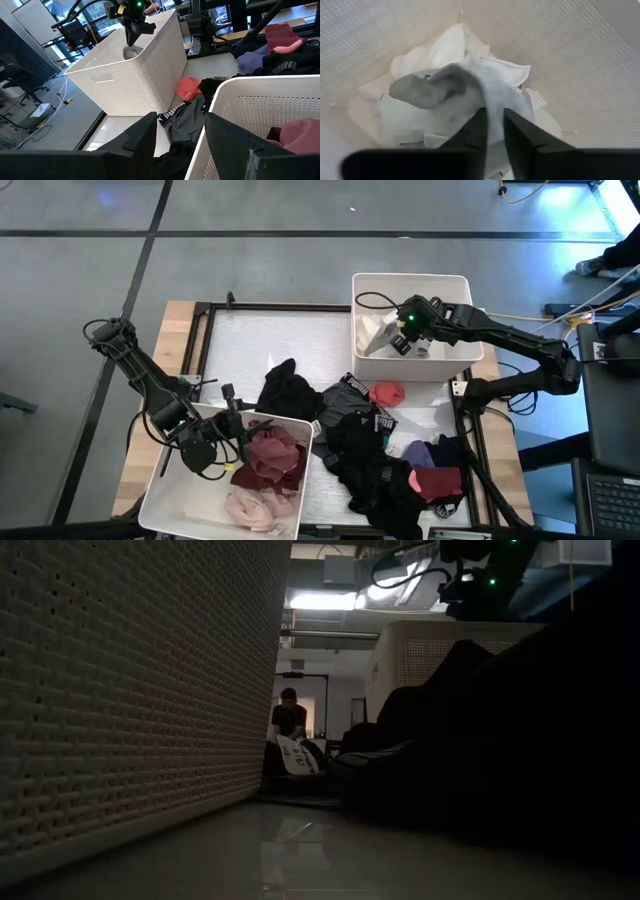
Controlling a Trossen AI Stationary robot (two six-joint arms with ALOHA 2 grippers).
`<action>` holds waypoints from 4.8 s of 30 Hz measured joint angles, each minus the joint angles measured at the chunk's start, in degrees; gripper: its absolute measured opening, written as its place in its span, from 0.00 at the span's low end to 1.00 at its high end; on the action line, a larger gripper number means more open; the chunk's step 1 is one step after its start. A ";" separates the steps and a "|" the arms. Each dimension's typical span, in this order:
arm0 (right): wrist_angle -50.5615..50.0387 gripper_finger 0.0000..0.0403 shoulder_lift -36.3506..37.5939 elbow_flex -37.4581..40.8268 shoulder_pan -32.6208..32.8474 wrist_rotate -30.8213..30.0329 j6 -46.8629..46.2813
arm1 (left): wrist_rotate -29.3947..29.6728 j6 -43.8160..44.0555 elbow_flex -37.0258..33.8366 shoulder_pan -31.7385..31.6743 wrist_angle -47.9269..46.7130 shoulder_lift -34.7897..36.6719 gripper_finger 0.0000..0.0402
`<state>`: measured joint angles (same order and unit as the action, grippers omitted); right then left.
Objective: Sort clothes
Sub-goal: Put the gray sock into the top white bin, then put the black shirt into the top white bin
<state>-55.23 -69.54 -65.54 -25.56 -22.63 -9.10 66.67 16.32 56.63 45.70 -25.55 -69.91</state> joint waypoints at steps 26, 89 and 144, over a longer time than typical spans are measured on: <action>0.08 0.60 -0.76 -15.41 34.23 2.27 -4.36 | -0.01 0.24 0.01 0.01 0.01 0.00 0.39; 25.25 0.03 -27.17 2.18 55.91 1.52 -4.29 | -0.01 0.20 0.01 0.01 0.01 0.00 0.39; -19.42 0.06 -18.66 -39.58 50.35 -44.04 0.27 | -0.01 0.20 0.01 0.01 0.01 0.00 0.39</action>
<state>-74.65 -88.20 -105.12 24.79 -66.67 -8.84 66.65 16.51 56.64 45.71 -25.54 -69.91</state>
